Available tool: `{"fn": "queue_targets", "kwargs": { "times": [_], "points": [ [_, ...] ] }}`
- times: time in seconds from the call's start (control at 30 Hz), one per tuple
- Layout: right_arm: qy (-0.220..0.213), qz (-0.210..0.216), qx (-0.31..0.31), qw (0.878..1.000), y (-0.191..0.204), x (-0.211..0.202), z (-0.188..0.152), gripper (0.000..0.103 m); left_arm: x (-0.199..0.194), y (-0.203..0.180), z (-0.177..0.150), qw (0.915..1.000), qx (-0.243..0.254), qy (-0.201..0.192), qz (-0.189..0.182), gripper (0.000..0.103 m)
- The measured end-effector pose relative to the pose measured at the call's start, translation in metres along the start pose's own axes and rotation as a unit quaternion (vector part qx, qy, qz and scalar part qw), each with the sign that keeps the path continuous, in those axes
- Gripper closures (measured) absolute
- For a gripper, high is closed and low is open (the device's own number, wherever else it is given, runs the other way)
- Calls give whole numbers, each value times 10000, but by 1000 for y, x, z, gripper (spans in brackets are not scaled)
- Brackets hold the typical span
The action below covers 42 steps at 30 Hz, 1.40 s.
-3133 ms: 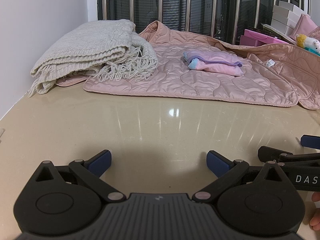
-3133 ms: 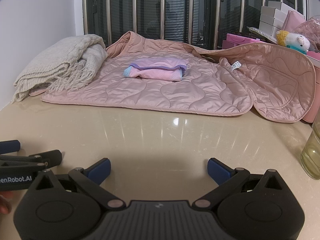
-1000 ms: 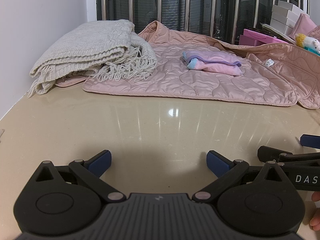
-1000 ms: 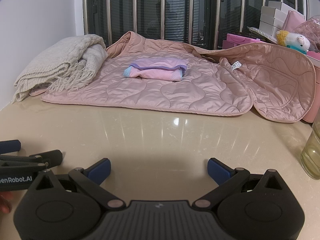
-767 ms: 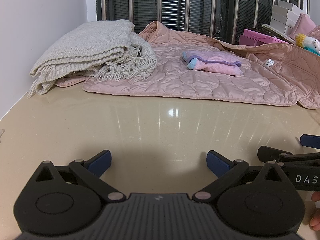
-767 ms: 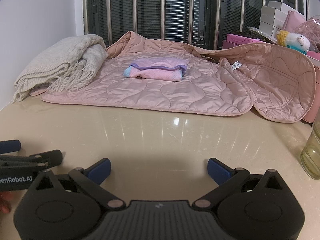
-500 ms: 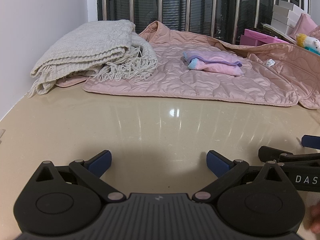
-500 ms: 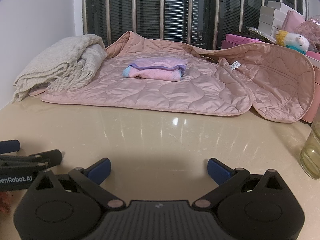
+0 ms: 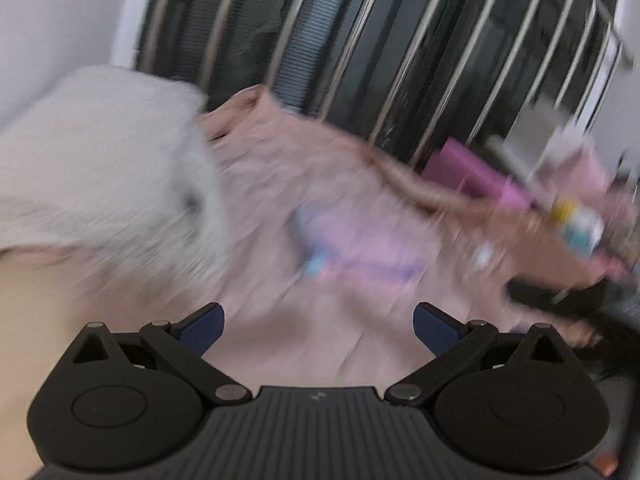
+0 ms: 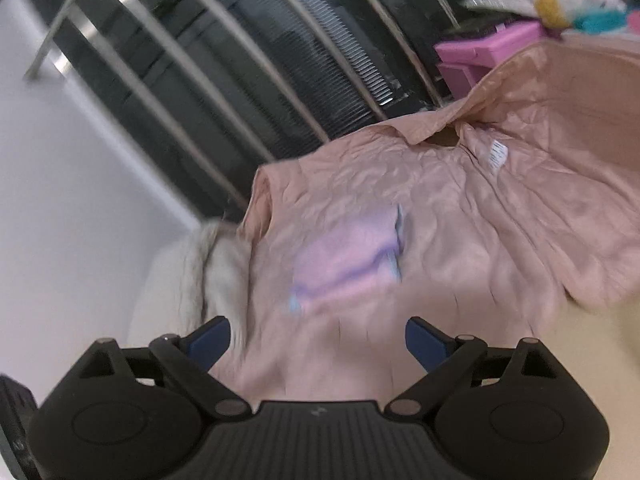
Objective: Fold clothes
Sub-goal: 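Grasp the folded pink-and-blue garment with both grippers and lift it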
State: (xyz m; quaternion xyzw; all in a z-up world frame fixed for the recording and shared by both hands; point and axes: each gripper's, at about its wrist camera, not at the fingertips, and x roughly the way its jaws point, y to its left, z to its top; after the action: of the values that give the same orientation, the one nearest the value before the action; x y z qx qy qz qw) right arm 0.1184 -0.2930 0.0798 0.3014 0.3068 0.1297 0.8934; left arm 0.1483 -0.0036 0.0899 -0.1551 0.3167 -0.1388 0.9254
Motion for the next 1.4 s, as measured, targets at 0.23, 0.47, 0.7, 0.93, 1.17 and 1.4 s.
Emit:
{"fn": "queue_targets", "kwargs": {
  "times": [0.23,0.47,0.7,0.93,1.17,1.4],
  "points": [
    [641,-216,1023,9925,-55,112,55,35,131,9,38,9920,-714,1010,248,1],
    [883,-590,264,9940,-52,175,63,90,182,29,43,9838,-1408,1046,-358,92],
    [453,-300,-767,9956,-4,128,66,95,111,12,56,9858,-1410,382,-828,99],
    [-273,189,-1485,9884,76,-2,73,96,-27,-46,84,9834,-775,-605,-1525,100],
    [-1000,930,-1803,9741,142,-161,77,95,-211,-112,104,9581,-116,-1897,-2143,100],
    [-1169,1352,-2123,9607,169,-240,58,90,-290,-151,94,9494,304,-2283,-2137,100]
  ]
}}
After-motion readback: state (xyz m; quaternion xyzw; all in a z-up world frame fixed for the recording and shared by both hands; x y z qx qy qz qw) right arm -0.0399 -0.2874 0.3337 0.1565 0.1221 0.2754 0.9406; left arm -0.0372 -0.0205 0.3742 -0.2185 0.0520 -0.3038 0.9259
